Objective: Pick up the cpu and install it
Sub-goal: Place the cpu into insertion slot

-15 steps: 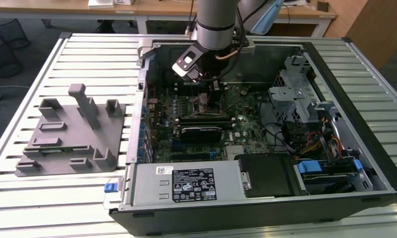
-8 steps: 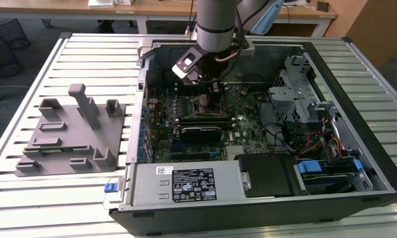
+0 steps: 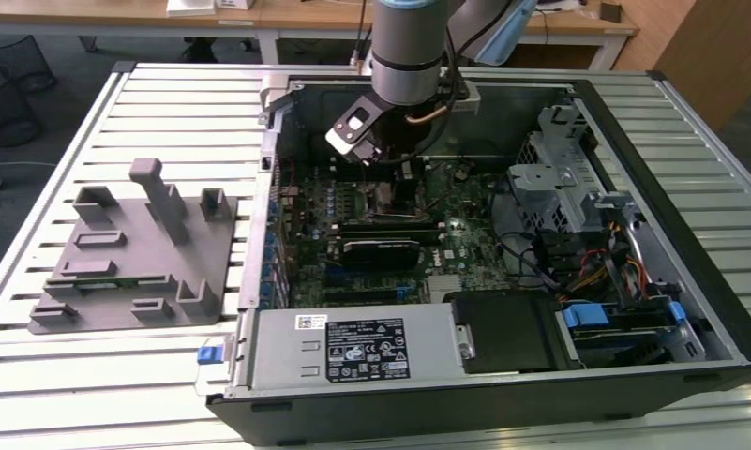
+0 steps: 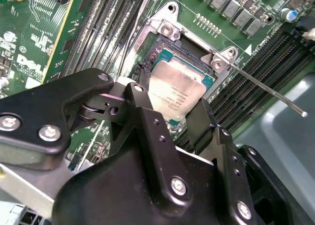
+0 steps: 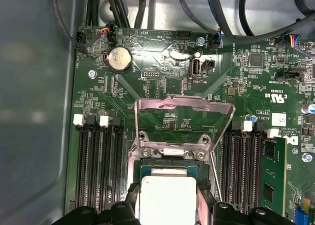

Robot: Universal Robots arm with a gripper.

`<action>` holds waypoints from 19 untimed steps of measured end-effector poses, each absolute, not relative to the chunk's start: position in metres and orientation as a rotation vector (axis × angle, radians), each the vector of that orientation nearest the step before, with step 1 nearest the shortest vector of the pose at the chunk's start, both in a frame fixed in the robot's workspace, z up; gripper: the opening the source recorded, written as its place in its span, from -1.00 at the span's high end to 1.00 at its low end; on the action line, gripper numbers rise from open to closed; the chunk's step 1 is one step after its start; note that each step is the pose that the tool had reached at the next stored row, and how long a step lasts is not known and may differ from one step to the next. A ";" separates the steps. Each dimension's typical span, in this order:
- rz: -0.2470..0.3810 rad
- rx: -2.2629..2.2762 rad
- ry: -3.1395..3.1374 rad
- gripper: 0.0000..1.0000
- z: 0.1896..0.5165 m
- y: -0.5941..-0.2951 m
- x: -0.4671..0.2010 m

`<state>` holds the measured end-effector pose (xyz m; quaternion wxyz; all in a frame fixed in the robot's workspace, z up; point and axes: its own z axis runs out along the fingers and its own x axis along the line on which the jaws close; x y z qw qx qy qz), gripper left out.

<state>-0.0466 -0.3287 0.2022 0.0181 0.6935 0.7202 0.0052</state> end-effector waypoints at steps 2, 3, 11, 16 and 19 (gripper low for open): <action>0.016 2.154 2.237 -0.08 0.201 -0.329 -0.047; 0.016 2.154 2.237 -0.08 0.200 -0.330 -0.047; 0.016 2.155 2.236 -0.08 0.195 -0.330 -0.048; 0.015 2.158 2.233 -0.08 0.193 -0.330 -0.048; 0.015 2.160 2.231 -0.08 0.192 -0.330 -0.048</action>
